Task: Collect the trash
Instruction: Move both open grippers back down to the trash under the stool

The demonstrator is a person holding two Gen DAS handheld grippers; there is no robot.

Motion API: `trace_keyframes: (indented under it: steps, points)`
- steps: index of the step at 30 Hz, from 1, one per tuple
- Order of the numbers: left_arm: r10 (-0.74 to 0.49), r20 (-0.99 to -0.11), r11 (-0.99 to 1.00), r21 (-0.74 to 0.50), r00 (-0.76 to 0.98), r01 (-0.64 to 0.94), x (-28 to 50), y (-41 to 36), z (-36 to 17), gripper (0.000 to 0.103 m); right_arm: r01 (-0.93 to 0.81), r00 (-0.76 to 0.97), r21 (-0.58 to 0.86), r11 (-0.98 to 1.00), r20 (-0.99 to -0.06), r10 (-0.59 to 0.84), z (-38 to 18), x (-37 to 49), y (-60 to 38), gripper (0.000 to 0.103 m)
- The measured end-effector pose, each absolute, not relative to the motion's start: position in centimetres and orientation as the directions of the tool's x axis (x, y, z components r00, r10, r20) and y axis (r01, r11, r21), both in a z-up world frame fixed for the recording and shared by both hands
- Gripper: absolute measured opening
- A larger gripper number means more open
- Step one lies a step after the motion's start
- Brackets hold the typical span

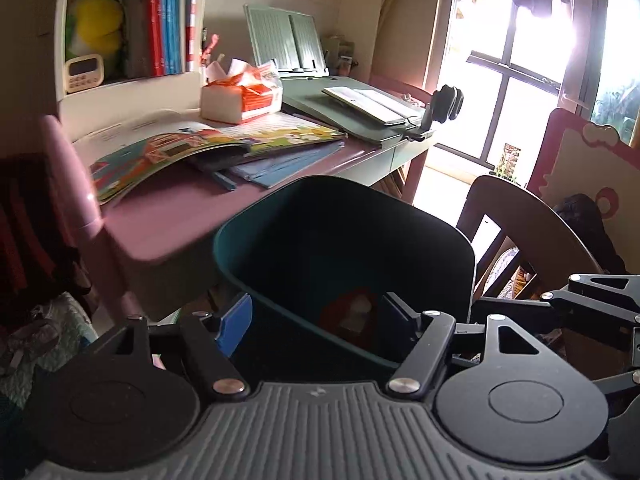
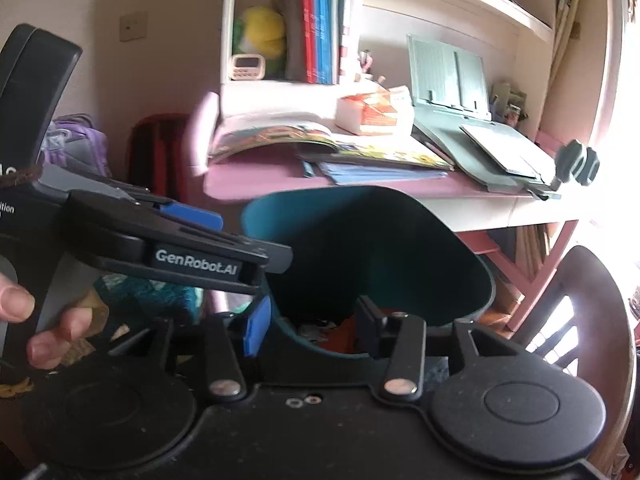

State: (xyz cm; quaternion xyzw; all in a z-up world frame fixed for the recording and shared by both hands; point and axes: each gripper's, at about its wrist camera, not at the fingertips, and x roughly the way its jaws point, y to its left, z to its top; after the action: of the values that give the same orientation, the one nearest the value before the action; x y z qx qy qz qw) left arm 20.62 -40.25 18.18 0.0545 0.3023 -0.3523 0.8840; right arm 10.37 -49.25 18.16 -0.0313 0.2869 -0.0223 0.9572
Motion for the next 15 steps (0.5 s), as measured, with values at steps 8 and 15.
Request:
trace_keyframes:
  steps: [8, 15]
  points:
    - [-0.545, -0.567, 0.787, -0.092, 0.618, 0.61, 18.1, -32.7, 18.9, 0.074, -0.068, 0.84, -0.022, 0.997, -0.541, 0.045, 18.6, 9.1, -44.5, 0.05]
    - [-0.493, -0.573, 0.83, -0.084, 0.655, 0.551, 16.1, -25.2, 17.7, 0.077, -0.157, 0.824, 0.031, 0.987, -0.547, 0.148, 17.8, 9.0, -39.7, 0.052]
